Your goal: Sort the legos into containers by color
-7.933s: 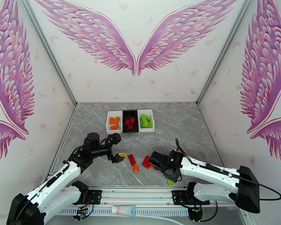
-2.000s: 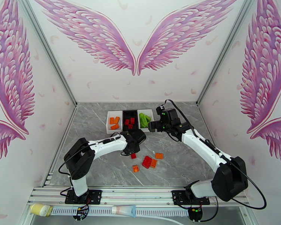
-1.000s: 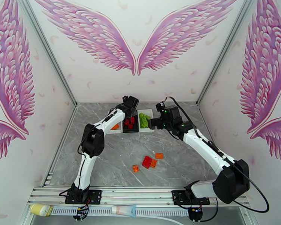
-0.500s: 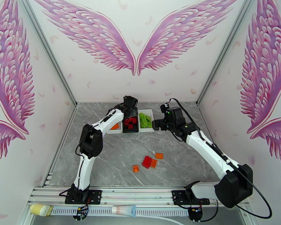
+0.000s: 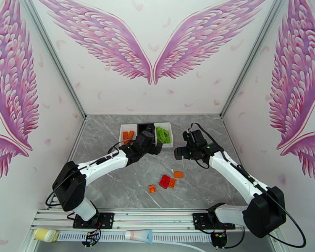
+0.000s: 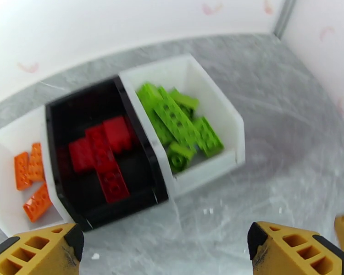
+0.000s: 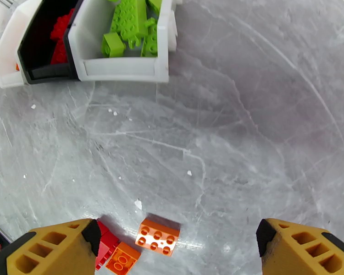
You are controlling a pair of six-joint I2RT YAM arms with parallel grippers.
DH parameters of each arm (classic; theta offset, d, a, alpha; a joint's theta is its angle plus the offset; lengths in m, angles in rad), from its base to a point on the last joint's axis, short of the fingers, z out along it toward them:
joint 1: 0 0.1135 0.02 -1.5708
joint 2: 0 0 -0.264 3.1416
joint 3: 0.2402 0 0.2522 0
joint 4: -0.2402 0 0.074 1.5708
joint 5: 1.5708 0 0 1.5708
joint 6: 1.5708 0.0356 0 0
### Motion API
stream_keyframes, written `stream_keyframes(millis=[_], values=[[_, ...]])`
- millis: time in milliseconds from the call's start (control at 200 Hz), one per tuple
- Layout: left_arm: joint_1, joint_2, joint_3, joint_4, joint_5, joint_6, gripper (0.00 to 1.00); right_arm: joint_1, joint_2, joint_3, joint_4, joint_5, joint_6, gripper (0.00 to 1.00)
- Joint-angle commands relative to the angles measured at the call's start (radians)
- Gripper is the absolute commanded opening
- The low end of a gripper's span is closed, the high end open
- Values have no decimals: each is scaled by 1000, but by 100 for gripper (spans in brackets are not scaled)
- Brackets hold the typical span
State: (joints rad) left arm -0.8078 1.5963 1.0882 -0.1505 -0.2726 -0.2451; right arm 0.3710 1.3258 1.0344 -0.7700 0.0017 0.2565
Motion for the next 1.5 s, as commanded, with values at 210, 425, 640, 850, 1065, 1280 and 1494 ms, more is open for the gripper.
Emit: stream_keyframes(millis=[210, 425, 640, 850, 1065, 1280, 1494], values=[[-81, -215, -261, 234, 198, 230, 99, 68, 97, -34, -51, -49, 92, 95], [-99, -281, -329, 217, 217, 290, 99, 142, 204, -20, -79, 4, 136, 95], [-106, -326, -386, 248, 245, 358, 99, 190, 293, 1, -122, 40, 178, 94], [-113, -334, -418, 274, 259, 402, 99, 187, 341, -19, -139, 53, 223, 90], [-119, -326, -430, 304, 258, 409, 99, 180, 358, -38, -112, 37, 217, 77], [-128, -326, -446, 336, 252, 398, 99, 150, 360, -64, -86, 3, 207, 58], [-139, -355, -471, 364, 214, 358, 99, 143, 342, -59, -76, -6, 187, 46]])
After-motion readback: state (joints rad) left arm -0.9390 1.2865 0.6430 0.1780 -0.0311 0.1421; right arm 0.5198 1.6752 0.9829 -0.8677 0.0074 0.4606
